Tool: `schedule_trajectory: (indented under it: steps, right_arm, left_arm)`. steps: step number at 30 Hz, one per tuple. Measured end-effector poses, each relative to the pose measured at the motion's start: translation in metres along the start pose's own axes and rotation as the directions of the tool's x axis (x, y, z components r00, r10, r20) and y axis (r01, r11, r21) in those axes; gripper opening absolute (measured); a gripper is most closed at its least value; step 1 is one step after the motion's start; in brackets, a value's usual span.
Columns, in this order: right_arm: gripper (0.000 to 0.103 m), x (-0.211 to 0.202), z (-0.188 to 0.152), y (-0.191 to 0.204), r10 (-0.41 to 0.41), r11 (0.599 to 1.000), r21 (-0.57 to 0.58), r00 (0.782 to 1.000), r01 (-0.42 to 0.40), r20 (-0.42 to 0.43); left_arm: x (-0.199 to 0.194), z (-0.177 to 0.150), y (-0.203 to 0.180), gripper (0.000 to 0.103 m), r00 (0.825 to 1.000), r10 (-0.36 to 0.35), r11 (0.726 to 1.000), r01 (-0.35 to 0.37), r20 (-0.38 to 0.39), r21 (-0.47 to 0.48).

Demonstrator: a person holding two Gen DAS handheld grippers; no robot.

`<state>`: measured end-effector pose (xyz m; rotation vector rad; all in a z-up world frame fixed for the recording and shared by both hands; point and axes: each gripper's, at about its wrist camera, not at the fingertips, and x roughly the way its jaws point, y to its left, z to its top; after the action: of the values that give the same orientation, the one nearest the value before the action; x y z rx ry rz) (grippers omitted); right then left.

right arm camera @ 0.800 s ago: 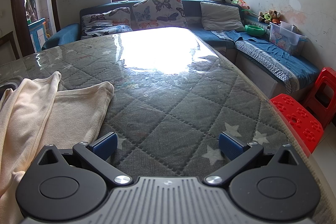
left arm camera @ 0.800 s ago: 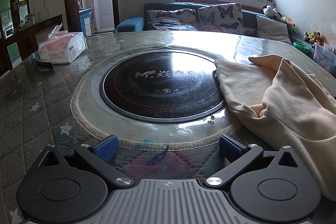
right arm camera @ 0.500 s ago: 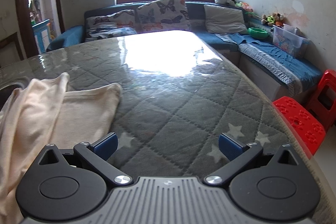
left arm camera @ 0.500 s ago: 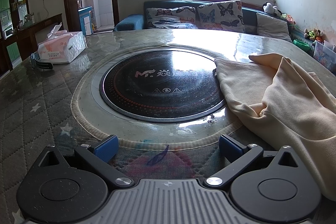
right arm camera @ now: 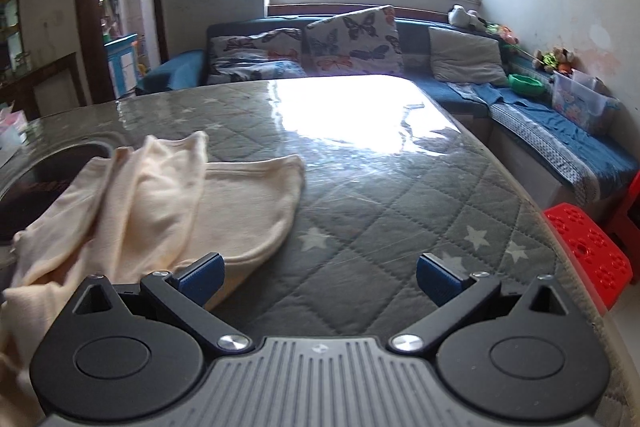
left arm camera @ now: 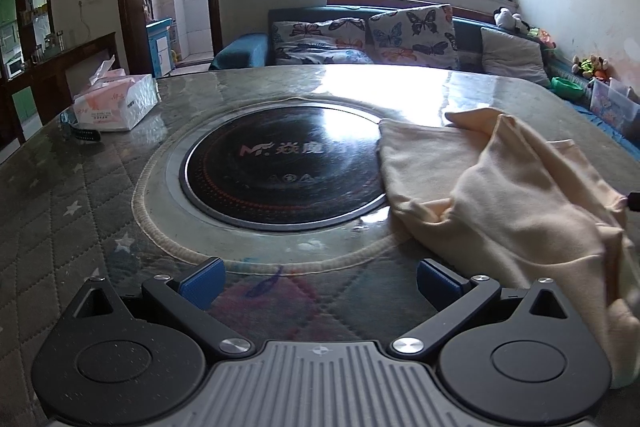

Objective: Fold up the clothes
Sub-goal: 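Move both grippers toward the crumpled cream sweatshirt on the table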

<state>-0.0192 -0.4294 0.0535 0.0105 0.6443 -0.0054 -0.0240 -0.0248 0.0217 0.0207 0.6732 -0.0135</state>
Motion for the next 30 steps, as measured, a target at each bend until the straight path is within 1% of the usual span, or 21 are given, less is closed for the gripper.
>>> schedule_trajectory:
  steps: [11, 21, 30]
  right_arm:
    - [0.103, -0.028, -0.012, 0.024, 0.040, 0.997, -0.061, 0.999, -0.040, 0.009]
    - [0.103, -0.046, -0.019, 0.034, 0.079, 0.994, -0.078, 0.997, -0.078, 0.014]
    - [0.103, -0.051, -0.020, 0.041, 0.097, 0.991, -0.091, 0.995, -0.095, 0.023]
  left_arm:
    - [-0.019, -0.001, -0.025, 0.103, 0.999, -0.043, 0.999, 0.043, -0.001, 0.009]
    - [-0.028, 0.002, -0.035, 0.103, 0.998, -0.070, 0.997, 0.070, 0.001, 0.012]
    - [-0.028, 0.006, -0.039, 0.103, 0.997, -0.081, 0.997, 0.081, -0.003, 0.021]
